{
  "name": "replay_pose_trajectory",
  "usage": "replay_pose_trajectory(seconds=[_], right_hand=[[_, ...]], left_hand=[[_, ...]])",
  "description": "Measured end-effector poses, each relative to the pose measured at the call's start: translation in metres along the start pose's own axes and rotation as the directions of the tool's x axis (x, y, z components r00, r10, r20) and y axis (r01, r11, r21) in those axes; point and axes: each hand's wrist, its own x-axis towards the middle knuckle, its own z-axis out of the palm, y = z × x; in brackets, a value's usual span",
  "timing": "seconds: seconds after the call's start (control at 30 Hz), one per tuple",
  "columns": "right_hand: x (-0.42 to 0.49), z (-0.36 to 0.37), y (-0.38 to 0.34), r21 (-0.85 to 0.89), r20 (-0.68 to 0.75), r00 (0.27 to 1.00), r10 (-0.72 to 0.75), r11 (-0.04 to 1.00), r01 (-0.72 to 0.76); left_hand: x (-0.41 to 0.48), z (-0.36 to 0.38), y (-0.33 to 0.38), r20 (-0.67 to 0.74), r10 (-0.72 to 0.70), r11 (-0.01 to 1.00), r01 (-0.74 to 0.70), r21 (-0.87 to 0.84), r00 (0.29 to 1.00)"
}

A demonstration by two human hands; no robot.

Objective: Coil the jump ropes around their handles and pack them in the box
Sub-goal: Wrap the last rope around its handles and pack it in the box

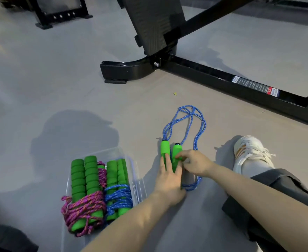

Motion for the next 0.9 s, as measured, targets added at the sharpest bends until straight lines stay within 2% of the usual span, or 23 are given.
replay_pose_trajectory(seconds=[0.1,0.17,0.23,0.3,0.37,0.47,0.57,0.77,0.9], right_hand=[[-0.005,-0.007,0.005,-0.373,0.097,0.985,-0.146,0.912,0.172],[-0.005,-0.004,0.005,-0.508,0.087,0.957,-0.278,0.813,0.283],[0.000,0.005,0.007,-0.593,0.045,0.914,-0.404,0.726,0.350],[0.002,0.008,0.007,-0.667,0.039,0.893,-0.448,0.654,0.358],[0.000,0.008,0.004,-0.717,0.099,0.902,-0.420,0.599,0.357],[-0.001,0.004,0.003,-0.778,0.099,0.874,-0.476,0.511,0.366],[0.006,-0.002,0.006,-0.766,0.038,0.868,-0.495,0.543,0.344],[0.008,0.009,-0.001,-0.745,0.137,0.866,-0.481,0.526,0.411],[0.011,0.009,-0.007,-0.753,0.131,0.815,-0.565,0.478,0.453]], left_hand=[[-0.006,-0.004,-0.018,-0.012,0.144,0.989,-0.143,0.047,0.990],[-0.012,-0.005,-0.028,-0.020,0.186,0.982,-0.185,0.029,0.982],[-0.019,-0.007,-0.033,-0.036,0.123,0.992,-0.123,-0.009,0.992],[-0.021,-0.008,-0.035,-0.048,0.031,0.999,-0.032,-0.023,0.998],[-0.019,-0.010,-0.038,-0.057,-0.044,0.997,0.040,-0.068,0.997],[-0.018,-0.014,-0.039,-0.097,-0.044,0.997,0.038,-0.065,0.994],[-0.022,-0.013,-0.036,-0.135,0.005,1.000,-0.009,-0.029,0.991],[-0.033,-0.016,-0.037,-0.191,-0.078,0.989,0.051,-0.141,0.979],[-0.034,-0.018,-0.036,-0.126,-0.097,0.991,0.084,-0.108,0.987]])
